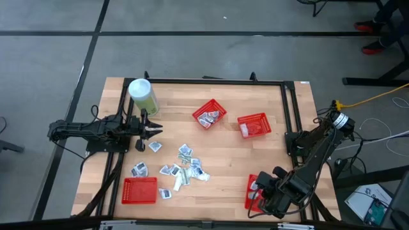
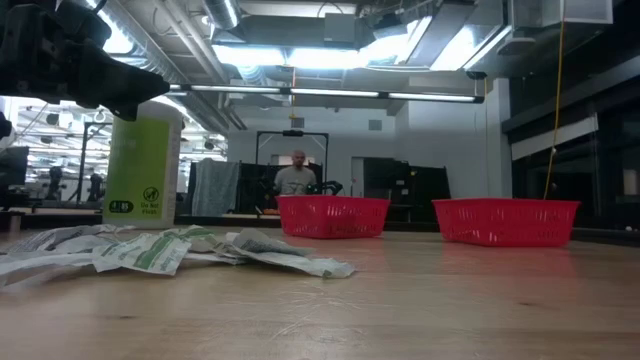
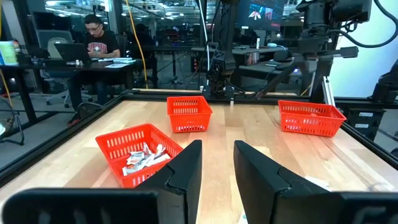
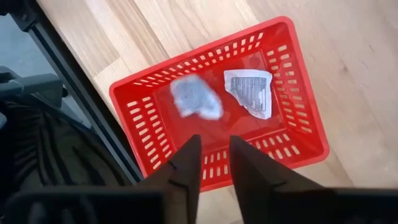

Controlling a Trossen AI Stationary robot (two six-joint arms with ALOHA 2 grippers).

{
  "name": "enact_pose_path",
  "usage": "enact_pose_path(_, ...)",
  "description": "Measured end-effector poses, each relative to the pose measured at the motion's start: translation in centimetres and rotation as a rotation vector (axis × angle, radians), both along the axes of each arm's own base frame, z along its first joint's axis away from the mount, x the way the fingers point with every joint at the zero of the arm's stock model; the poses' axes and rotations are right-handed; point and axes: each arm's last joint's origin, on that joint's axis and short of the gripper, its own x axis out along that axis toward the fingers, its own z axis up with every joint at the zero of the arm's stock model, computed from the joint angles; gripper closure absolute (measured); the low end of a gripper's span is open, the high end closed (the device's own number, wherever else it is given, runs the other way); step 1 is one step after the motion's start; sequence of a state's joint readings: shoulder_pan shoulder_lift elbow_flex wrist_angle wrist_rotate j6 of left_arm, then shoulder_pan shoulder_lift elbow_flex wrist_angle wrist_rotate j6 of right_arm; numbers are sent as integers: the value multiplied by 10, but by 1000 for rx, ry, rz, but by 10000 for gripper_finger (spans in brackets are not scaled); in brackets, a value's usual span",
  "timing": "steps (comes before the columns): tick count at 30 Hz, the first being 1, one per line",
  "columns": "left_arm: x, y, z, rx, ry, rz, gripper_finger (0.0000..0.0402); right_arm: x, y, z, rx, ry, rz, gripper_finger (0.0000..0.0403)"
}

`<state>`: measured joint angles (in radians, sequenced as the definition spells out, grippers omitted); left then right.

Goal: Pick & Place First Aid Supplies
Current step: Put the blue alcohol pad into the red container, then put the green bandage into the red container

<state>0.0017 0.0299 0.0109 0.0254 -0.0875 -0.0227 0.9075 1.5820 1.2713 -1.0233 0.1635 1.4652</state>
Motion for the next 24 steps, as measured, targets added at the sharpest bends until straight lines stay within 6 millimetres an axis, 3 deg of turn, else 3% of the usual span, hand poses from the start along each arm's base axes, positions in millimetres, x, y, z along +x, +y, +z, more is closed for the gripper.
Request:
enact_pose_path(5,0,0,0,0,0,0,313,0,0,0,-1,-1,5,283)
enact_pose_path(13,0,0,0,0,0,0,313,4,3,2,17,-64,0,277)
enact_pose_path(15,0,0,0,0,0,0,313,7,2,1,-77,-156,13,276)
enact_pose_path(19,0,0,0,0,0,0,313,14,3,3,-325,-400,204,276)
enact_pose_path(24,0,0,0,0,0,0,313,11,-5,8,-327,-544,332,276)
